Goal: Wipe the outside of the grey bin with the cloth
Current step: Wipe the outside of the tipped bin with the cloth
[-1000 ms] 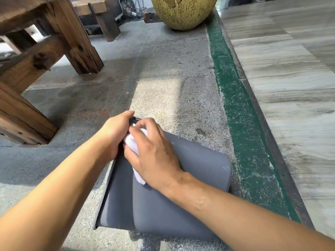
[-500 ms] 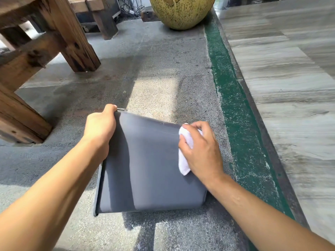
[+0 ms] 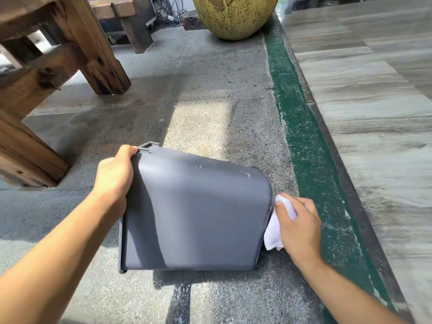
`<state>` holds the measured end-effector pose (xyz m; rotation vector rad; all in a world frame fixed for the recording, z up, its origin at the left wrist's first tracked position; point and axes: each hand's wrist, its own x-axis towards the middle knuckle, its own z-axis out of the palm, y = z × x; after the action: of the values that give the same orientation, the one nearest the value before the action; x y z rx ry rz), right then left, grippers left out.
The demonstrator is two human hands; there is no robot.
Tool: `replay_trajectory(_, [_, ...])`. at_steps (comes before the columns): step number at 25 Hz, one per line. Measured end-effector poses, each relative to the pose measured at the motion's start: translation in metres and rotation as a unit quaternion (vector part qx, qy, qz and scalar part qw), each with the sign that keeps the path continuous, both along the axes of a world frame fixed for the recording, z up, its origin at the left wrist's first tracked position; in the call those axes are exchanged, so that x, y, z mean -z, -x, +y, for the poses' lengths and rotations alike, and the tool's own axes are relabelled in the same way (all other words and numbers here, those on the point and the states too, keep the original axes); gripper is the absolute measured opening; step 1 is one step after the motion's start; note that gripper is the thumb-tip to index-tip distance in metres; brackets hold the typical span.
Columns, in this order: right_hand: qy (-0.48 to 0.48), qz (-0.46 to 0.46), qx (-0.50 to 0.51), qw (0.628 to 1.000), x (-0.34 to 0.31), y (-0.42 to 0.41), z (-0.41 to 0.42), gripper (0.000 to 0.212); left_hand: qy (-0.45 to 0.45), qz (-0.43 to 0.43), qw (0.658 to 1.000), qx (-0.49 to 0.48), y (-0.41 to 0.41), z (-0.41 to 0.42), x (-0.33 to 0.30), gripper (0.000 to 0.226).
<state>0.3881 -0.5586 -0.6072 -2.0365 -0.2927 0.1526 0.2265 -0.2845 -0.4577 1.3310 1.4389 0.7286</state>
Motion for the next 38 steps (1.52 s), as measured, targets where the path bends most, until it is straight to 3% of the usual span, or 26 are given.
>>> replay_trajectory(3, [-0.071,-0.006,0.066,0.995,-0.024,-0.008,0.01,0.03,-0.034,-0.039,0.999,0.01,-0.001,-0.005,0.001,0.037])
replay_trajectory(6, [-0.123,-0.09,0.047,0.987,-0.057,-0.007,0.029,0.031,-0.035,-0.073,0.997,0.016,-0.002,-0.01,0.001,0.032])
replay_trajectory(11, [-0.128,-0.289,-0.145,0.938,-0.095,0.037,0.064,0.034,0.058,-0.104,0.985,0.123,-0.006,-0.018,-0.002,0.036])
replay_trajectory(14, [-0.119,-0.353,-0.233,0.898,-0.115,0.066,0.104,0.033,0.117,-0.114,0.963,0.216,-0.008,-0.024,-0.012,0.062])
replay_trajectory(16, [-0.053,-0.375,-0.252,0.891,-0.124,0.078,0.127,0.035,0.127,-0.11,0.959,0.228,-0.01,-0.027,-0.015,0.073])
replay_trajectory(19, [0.036,-0.381,-0.233,0.894,-0.127,0.085,0.143,0.035,0.101,-0.104,0.969,0.202,-0.012,-0.028,-0.014,0.054])
replay_trajectory(22, [0.047,-0.376,-0.222,0.898,-0.119,0.075,0.146,0.03,0.089,-0.096,0.968,0.214,-0.008,-0.025,-0.013,0.039])
replay_trajectory(28, [0.067,-0.279,-0.19,0.939,-0.087,0.022,0.093,0.03,0.115,-0.105,0.971,0.179,0.003,-0.021,0.004,0.026])
replay_trajectory(34, [0.059,-0.232,-0.077,0.968,-0.051,-0.014,0.024,0.025,0.161,-0.13,0.962,0.177,0.002,-0.015,0.006,0.028])
replay_trajectory(38, [0.051,-0.147,-0.026,0.987,-0.029,-0.028,-0.009,0.027,0.154,-0.113,0.963,0.19,-0.004,-0.017,-0.002,0.032])
